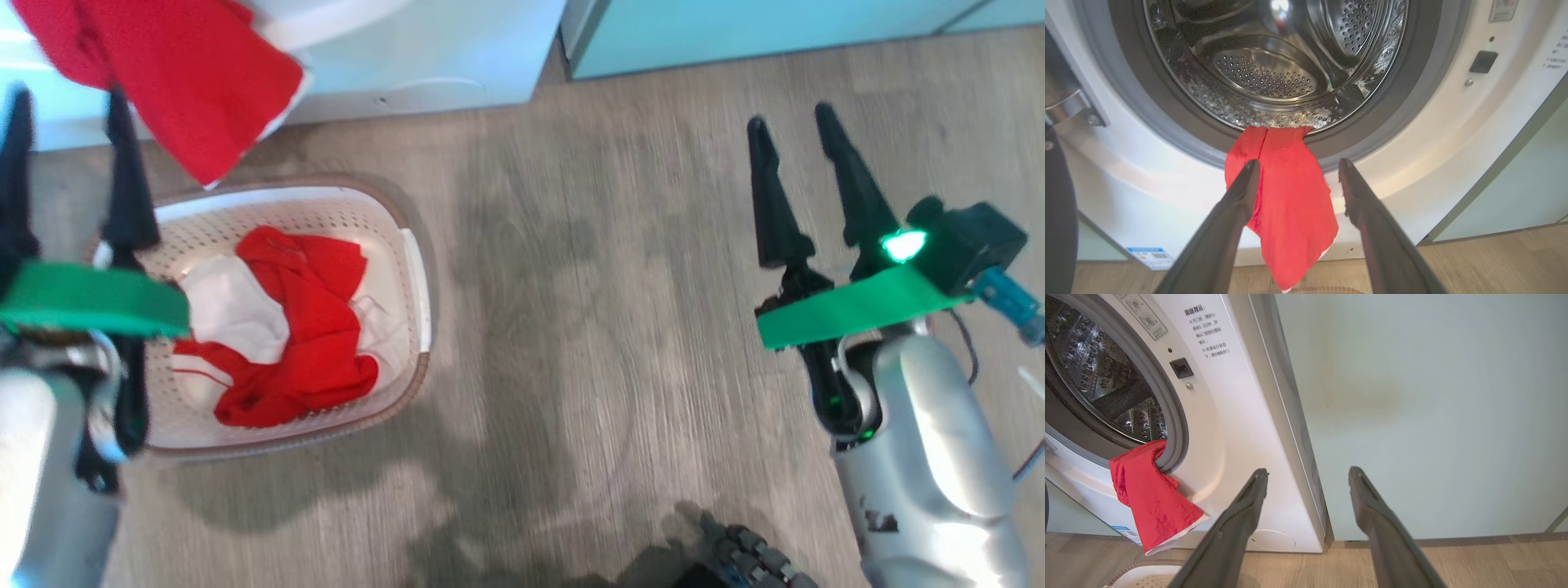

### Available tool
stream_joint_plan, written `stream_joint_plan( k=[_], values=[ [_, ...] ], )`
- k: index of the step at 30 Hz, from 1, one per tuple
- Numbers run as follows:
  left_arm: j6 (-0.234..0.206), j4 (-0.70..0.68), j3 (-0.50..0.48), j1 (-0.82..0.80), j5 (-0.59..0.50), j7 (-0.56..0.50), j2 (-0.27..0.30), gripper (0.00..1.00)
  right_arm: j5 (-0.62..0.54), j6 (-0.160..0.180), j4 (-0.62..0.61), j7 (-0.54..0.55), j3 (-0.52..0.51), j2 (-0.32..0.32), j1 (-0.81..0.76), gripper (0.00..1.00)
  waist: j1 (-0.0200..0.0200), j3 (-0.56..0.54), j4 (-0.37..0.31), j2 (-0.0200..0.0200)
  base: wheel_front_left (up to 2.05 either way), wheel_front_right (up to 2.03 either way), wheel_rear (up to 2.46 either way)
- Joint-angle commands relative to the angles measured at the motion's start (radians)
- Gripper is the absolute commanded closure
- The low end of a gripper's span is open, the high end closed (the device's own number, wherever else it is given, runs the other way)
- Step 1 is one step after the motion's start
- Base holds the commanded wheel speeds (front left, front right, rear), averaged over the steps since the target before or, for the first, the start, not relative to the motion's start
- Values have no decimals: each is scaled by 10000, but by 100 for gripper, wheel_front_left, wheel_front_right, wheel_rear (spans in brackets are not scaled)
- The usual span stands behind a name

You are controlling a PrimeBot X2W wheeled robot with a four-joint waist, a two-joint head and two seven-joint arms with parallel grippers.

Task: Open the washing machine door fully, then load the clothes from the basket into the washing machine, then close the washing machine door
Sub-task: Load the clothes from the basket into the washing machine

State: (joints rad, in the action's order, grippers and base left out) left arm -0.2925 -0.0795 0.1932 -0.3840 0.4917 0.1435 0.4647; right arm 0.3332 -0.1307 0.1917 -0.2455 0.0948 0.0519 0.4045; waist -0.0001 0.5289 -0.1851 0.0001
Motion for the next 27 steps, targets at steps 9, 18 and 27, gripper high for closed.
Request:
stream_joint_plan(
  k=[9, 18, 27],
  values=[
    [-426, -651, -123, 1448, -3, 343, -231, 0, -249, 0, 129, 316, -10, -17, -664, 0, 1, -1113, 526, -1, 0, 0, 0],
    [-468, -315, -147, 2088, 194, 901, -840, 0, -292, 0, 166, 535, -271, -17, -1194, 0, 1, -1895, 849, -1, 0, 0, 0],
    [-174, 209, 296, 2196, -4, 736, -660, 0, -371, 0, -12, 770, -364, -17, -1410, 0, 1, -2156, 914, -1, 0, 0, 0]
  ],
)
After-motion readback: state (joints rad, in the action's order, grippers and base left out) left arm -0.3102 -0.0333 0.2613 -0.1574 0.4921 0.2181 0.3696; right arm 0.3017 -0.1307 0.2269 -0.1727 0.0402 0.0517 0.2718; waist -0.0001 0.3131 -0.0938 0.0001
